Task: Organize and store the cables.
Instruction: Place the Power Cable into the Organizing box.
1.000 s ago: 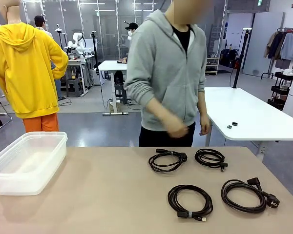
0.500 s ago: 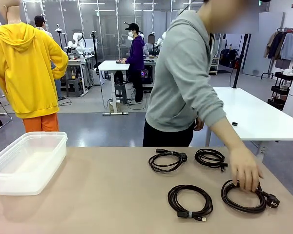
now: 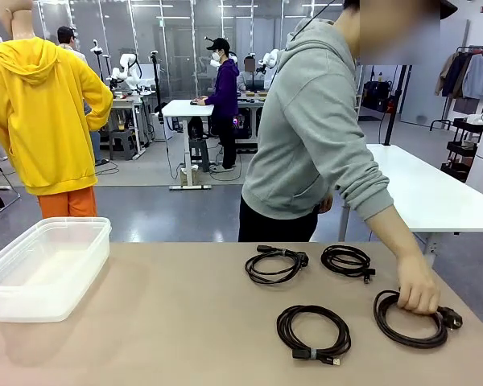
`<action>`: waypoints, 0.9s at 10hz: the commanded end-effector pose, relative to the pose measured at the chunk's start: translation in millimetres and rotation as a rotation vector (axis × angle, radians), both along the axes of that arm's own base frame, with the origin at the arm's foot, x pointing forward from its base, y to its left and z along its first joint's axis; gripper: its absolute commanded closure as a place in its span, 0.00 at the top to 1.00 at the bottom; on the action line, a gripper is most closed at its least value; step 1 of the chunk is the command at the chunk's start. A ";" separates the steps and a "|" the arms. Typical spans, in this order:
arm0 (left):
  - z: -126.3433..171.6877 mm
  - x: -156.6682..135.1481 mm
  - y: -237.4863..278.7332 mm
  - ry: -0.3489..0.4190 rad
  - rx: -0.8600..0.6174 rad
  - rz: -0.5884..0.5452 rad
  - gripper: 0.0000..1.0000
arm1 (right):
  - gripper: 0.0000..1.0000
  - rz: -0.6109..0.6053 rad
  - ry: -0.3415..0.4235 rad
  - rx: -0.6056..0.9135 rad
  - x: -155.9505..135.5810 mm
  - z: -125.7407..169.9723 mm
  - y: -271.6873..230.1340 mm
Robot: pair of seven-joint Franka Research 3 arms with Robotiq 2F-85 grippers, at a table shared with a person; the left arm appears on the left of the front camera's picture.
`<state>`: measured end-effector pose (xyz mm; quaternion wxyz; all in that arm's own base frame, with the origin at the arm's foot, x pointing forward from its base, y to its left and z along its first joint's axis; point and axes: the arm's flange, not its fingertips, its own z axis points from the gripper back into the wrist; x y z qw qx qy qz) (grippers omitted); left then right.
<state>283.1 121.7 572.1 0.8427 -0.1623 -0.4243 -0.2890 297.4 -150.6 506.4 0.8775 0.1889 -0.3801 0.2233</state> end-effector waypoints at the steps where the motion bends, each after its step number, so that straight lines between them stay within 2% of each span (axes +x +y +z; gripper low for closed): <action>1: -1.3 1.0 -1.4 0.000 -0.004 -0.013 1.00 | 1.00 0.016 -0.009 -0.001 -0.9 -1.1 -1.6; 9: -1.3 1.0 -1.4 0.000 -0.004 -0.013 1.00 | 1.00 0.016 -0.009 -0.001 -0.9 -1.1 -1.6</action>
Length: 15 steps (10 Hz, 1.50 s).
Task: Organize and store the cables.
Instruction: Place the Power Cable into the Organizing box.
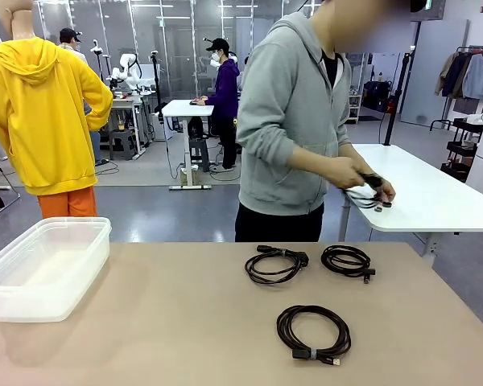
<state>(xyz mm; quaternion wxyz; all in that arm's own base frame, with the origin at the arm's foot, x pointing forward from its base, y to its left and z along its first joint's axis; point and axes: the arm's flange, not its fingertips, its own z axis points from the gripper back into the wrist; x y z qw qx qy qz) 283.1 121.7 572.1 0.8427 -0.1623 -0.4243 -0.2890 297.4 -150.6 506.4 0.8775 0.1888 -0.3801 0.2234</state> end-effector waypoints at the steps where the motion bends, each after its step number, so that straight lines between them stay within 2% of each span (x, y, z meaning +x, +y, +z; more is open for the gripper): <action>1: -1.3 1.0 -1.4 0.000 -0.004 -0.013 1.00 | 1.00 0.000 0.000 0.000 0.0 0.0 0.0; 2: -1.3 1.0 -1.4 0.000 -0.004 -0.013 1.00 | 1.00 -0.019 0.009 -0.059 16.6 5.4 8.5; 4: -1.3 1.0 -1.4 0.000 -0.004 -0.013 1.00 | 1.00 0.119 0.061 -0.233 89.6 12.7 86.4; 5: -1.3 1.0 -1.4 0.000 -0.004 -0.013 1.00 | 1.00 0.162 0.080 -0.270 118.7 10.5 125.0; 7: -1.3 1.0 -1.4 0.000 -0.004 -0.013 1.00 | 1.00 0.164 0.065 -0.390 154.9 -11.4 196.2; 10: -1.3 1.0 -1.4 0.000 -0.004 -0.013 1.00 | 1.00 0.167 0.071 -0.411 174.5 -22.4 236.3; 11: -1.3 1.0 -1.4 0.000 -0.004 -0.013 1.00 | 1.00 0.179 0.093 -0.413 172.7 -24.5 233.3; 12: -1.3 1.0 -1.4 0.000 -0.004 -0.013 1.00 | 1.00 0.212 0.063 -0.407 175.4 -31.0 243.0; 15: -1.3 1.0 -1.4 0.000 -0.004 -0.013 1.00 | 1.00 0.212 0.063 -0.407 175.4 -31.0 243.0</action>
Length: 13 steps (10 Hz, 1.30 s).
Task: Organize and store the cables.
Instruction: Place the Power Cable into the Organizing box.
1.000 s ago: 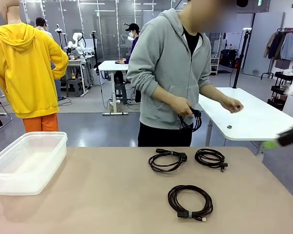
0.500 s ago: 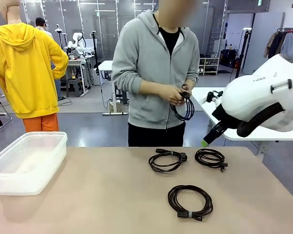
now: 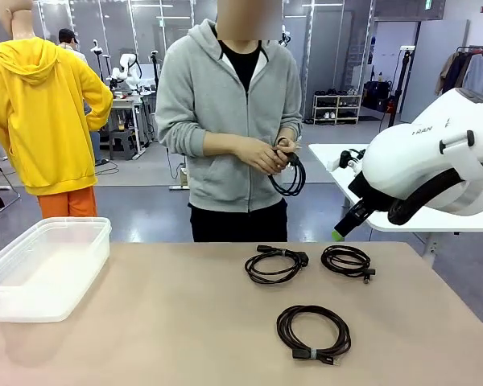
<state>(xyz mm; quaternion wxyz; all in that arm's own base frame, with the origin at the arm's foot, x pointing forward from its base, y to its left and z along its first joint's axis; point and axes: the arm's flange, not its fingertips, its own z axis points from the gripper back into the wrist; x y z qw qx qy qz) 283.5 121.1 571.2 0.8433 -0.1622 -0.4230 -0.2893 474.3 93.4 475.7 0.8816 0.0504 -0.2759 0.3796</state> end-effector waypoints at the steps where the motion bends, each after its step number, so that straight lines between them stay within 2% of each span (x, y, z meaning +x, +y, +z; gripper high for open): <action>1: -0.4 0.6 -0.9 -0.003 -0.005 -0.012 1.00 | 1.00 -0.003 0.000 0.001 0.4 0.0 -1.6; 2: -0.4 0.6 -0.9 -0.003 -0.005 -0.012 1.00 | 1.00 0.037 0.017 -0.011 22.8 -7.2 12.5; 4: -0.4 0.6 -0.9 -0.003 -0.005 -0.012 1.00 | 1.00 0.008 0.028 -0.100 89.0 -20.7 60.2; 5: -0.4 0.6 -0.9 -0.003 -0.005 -0.012 1.00 | 1.00 0.066 0.062 -0.127 117.0 -28.3 84.6; 8: -0.4 0.6 -0.9 -0.003 -0.005 -0.012 1.00 | 1.00 0.141 0.132 -0.186 178.4 -53.0 121.9; 10: -0.4 0.6 -0.9 -0.003 -0.005 -0.012 1.00 | 1.00 0.153 0.200 -0.263 208.3 -75.4 139.3; 13: -0.4 0.6 -0.9 -0.003 -0.005 -0.012 1.00 | 1.00 0.146 0.232 -0.256 226.5 -112.7 142.0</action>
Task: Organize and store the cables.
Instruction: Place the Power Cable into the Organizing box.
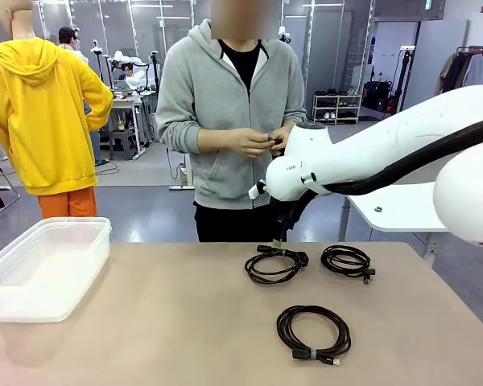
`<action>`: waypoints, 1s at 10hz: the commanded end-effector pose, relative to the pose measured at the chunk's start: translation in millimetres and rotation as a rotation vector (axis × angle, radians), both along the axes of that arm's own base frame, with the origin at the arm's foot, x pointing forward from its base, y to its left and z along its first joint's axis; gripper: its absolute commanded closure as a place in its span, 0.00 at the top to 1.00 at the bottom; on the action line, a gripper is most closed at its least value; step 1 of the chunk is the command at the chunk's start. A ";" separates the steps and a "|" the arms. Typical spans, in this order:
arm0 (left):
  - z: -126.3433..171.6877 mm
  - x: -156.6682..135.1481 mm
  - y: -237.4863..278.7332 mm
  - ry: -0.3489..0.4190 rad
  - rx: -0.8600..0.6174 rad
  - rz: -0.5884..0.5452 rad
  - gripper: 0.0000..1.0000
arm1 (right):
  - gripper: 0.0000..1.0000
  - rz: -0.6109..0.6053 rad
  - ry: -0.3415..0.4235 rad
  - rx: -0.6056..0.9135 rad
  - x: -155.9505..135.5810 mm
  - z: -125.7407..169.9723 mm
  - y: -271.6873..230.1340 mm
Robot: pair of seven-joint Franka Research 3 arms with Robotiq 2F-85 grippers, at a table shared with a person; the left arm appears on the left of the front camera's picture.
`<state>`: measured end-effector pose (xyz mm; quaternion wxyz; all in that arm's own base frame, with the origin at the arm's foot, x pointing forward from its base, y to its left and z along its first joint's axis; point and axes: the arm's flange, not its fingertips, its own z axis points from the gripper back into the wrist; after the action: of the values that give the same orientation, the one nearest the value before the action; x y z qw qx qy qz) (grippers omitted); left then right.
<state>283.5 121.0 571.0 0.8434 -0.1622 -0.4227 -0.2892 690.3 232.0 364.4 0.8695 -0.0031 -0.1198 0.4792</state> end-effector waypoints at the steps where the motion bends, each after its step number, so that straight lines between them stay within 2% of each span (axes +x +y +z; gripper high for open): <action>1: -0.2 0.6 -0.8 -0.003 -0.006 -0.012 1.00 | 1.00 -0.042 0.024 -0.002 13.1 -15.2 0.9; 3: -0.2 0.6 -0.8 -0.003 -0.006 -0.012 1.00 | 1.00 -0.053 0.042 0.000 16.3 -27.9 -6.8; 7: -0.2 0.6 -0.8 -0.003 -0.006 -0.012 1.00 | 1.00 -0.028 0.129 0.034 30.1 -49.0 -11.3; 9: -0.2 0.6 -0.8 -0.003 -0.006 -0.012 1.00 | 1.00 -0.028 0.115 0.035 36.2 -53.0 -15.5; 10: -0.2 0.6 -0.8 -0.003 -0.006 -0.012 1.00 | 0.76 -0.025 0.118 0.030 38.6 -53.5 -14.8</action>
<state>283.5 121.0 571.0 0.8434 -0.1622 -0.4227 -0.2893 719.3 216.3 307.9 0.8847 0.0290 -0.0767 0.4588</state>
